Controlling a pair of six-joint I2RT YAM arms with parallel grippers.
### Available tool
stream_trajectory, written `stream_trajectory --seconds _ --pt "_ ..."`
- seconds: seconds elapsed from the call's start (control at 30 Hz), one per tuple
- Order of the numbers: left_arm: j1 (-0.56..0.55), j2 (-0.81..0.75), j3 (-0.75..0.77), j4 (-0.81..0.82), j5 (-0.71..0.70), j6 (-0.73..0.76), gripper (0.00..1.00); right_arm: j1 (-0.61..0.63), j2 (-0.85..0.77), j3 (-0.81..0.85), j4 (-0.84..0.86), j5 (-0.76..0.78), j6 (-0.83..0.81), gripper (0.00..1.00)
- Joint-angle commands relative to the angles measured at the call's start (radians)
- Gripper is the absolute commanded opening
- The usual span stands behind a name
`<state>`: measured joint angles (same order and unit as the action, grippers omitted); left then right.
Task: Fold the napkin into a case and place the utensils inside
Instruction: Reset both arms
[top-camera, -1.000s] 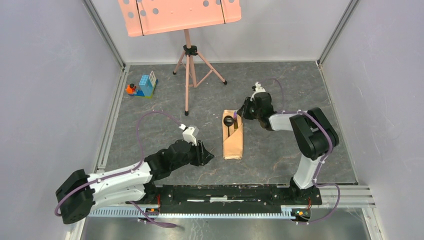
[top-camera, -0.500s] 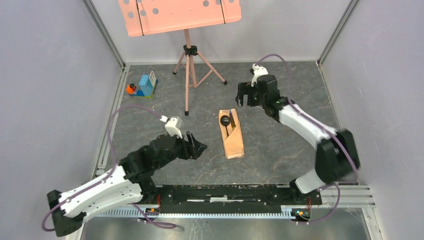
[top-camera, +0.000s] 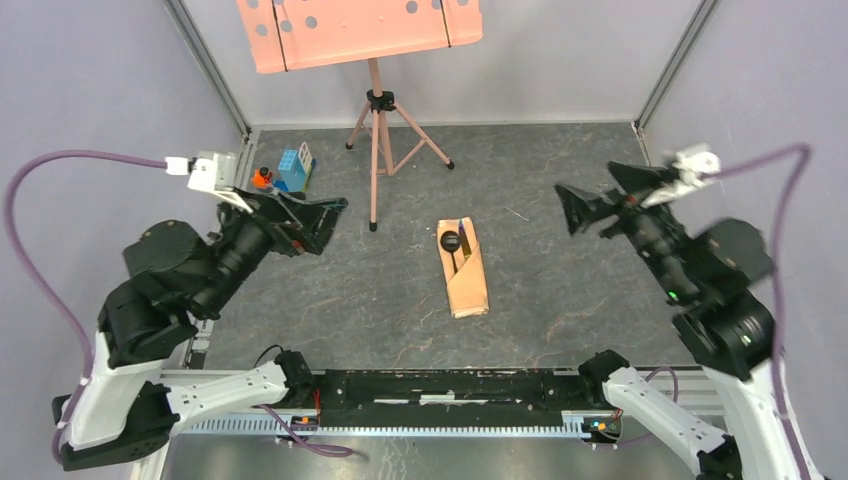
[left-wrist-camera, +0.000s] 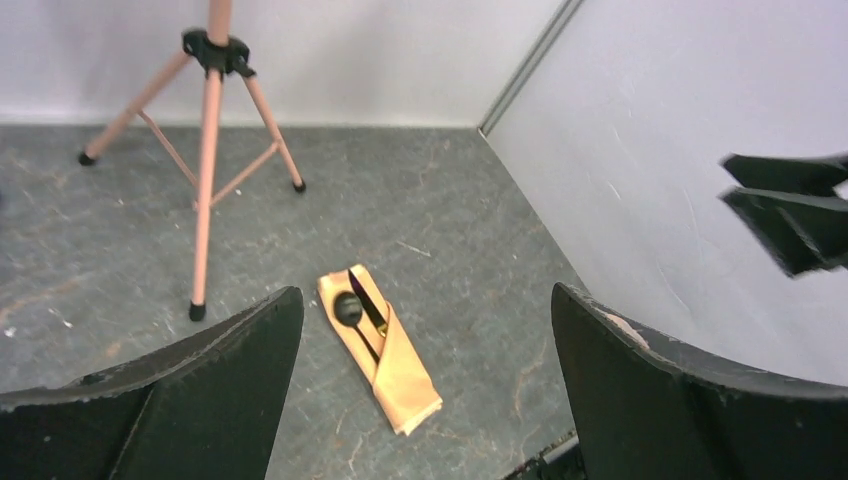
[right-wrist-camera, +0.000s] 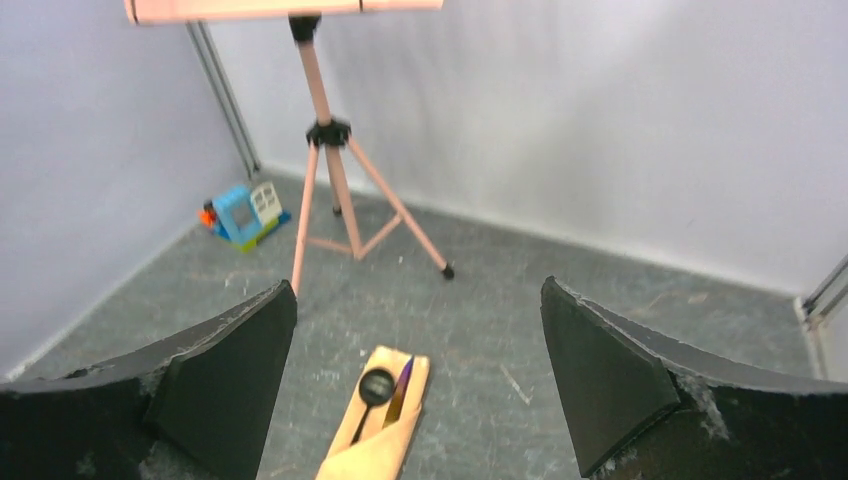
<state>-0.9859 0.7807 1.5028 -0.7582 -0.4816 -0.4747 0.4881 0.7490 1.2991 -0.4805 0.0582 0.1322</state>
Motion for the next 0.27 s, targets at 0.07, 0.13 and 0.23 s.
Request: stream_trajectory --seconds 0.07,0.13,0.23 --pt "0.0 0.015 0.102 -0.057 -0.061 0.139 1.0 -0.002 -0.111 0.058 -0.049 0.086 -0.025 0.98" --pt "0.0 0.012 0.109 -0.067 -0.064 0.126 1.0 -0.002 -0.154 0.025 -0.023 0.088 -0.02 0.98" --pt "0.0 -0.004 0.113 -0.081 -0.064 0.098 1.0 -0.002 -0.178 0.014 -0.025 0.105 -0.01 0.98"
